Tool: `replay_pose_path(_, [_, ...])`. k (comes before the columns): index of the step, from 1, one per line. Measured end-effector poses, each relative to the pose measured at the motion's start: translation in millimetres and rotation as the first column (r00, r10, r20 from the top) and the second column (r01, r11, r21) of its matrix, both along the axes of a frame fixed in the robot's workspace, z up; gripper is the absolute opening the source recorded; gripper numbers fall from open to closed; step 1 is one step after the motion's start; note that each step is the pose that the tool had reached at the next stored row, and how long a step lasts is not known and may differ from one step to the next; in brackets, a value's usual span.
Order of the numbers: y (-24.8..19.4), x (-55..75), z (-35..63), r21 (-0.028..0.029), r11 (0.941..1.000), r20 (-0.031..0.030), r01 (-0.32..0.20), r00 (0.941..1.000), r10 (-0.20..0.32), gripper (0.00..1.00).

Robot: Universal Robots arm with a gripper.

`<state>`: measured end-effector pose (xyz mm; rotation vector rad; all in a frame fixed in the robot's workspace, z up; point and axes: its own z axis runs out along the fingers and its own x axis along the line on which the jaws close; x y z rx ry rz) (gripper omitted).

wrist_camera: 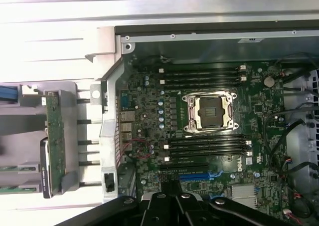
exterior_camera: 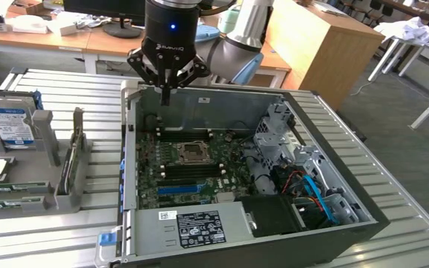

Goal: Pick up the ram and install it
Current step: 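Reach for the ram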

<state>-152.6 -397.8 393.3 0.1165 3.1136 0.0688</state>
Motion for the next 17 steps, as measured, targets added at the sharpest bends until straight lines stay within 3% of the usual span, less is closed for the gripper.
replay_pose_path(17, [1.3,-27.0,0.0,0.0000,1.0000,0.0014,0.000,1.0000,0.000,0.11])
